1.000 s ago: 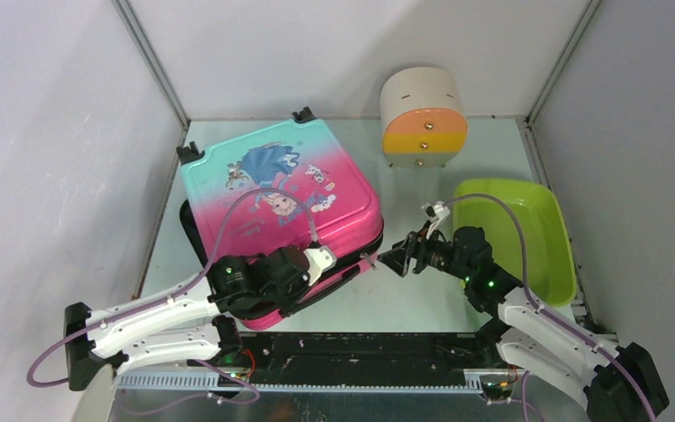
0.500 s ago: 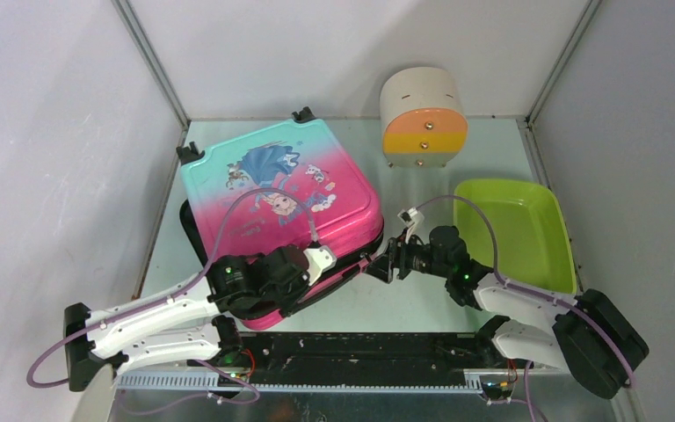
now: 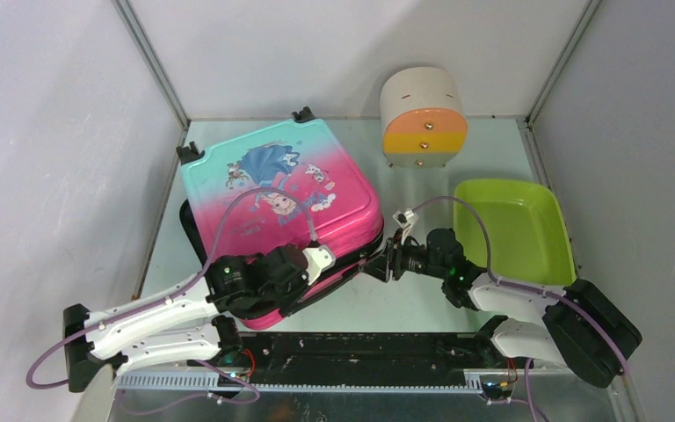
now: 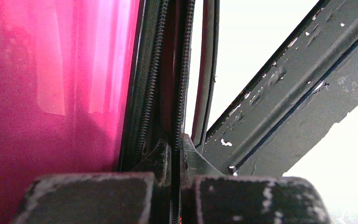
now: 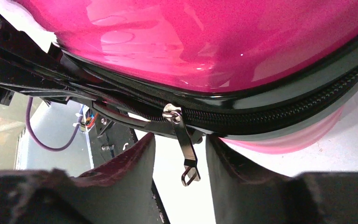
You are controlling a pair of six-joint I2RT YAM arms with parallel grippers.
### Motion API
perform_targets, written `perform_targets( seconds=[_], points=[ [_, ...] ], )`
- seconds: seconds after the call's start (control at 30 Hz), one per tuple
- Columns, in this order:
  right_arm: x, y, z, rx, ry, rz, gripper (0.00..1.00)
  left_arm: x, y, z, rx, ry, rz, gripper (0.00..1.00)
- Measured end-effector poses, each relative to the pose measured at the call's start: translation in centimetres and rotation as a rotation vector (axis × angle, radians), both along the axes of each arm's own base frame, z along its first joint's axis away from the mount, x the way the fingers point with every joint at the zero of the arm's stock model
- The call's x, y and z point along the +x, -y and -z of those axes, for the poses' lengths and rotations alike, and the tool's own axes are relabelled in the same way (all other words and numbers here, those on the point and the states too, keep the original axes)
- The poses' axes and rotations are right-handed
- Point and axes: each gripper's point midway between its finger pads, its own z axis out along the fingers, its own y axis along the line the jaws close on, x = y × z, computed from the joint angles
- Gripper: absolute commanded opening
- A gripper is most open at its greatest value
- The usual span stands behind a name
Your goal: Open, take out, and arrange the luggage
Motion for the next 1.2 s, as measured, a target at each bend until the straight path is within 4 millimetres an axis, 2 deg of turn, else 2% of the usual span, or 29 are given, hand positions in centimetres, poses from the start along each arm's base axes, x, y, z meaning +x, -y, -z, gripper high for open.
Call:
perform_targets(
  seconds=[0.03,0.07,0.13,0.17,0.3,0.47,0.67,0.77,0.97,1.2],
  points=[
    [0.0,0.0,0.0,0.000,0.002,0.000,0.32,0.0,0.0,0.0,0.000,0.000,0.000,0.00],
    [0.0,0.0,0.0,0.001,0.005,0.000,0.19,0.0,0.0,0.0,0.000,0.000,0.000,0.00],
    [0.1,0.1,-0.2,0.003,0.016,0.006,0.03,0.0,0.0,0.0,0.000,0.000,0.000,0.00],
    [0.2,0.1,-0.4,0.005,0.022,0.010,0.00,0.0,0.0,0.0,0.000,0.000,0.000,0.00],
    [0.5,1.0,-0.8,-0.004,0.043,0.051,0.00,0.0,0.0,-0.1,-0.004,0.004,0.004,0.00],
    [1.9,3.9,-1.1,-0.033,0.078,0.155,0.00,0.2,0.2,-0.7,-0.037,0.022,0.019,0.00],
    [2.6,6.0,-1.3,-0.114,0.195,0.185,0.00,0.0,0.8,-1.2,-0.072,0.022,0.059,0.00],
    [3.9,7.2,-1.2,-0.160,0.235,0.211,0.00,-0.1,0.7,-1.2,-0.073,0.017,0.081,0.00],
    [5.8,8.9,-1.9,-0.182,0.273,0.226,0.00,-0.1,1.8,-2.1,-0.113,0.015,0.132,0.00],
    [8.0,9.6,-1.8,-0.210,0.332,0.210,0.00,-0.7,2.1,-2.4,-0.113,0.017,0.245,0.00]
  ],
)
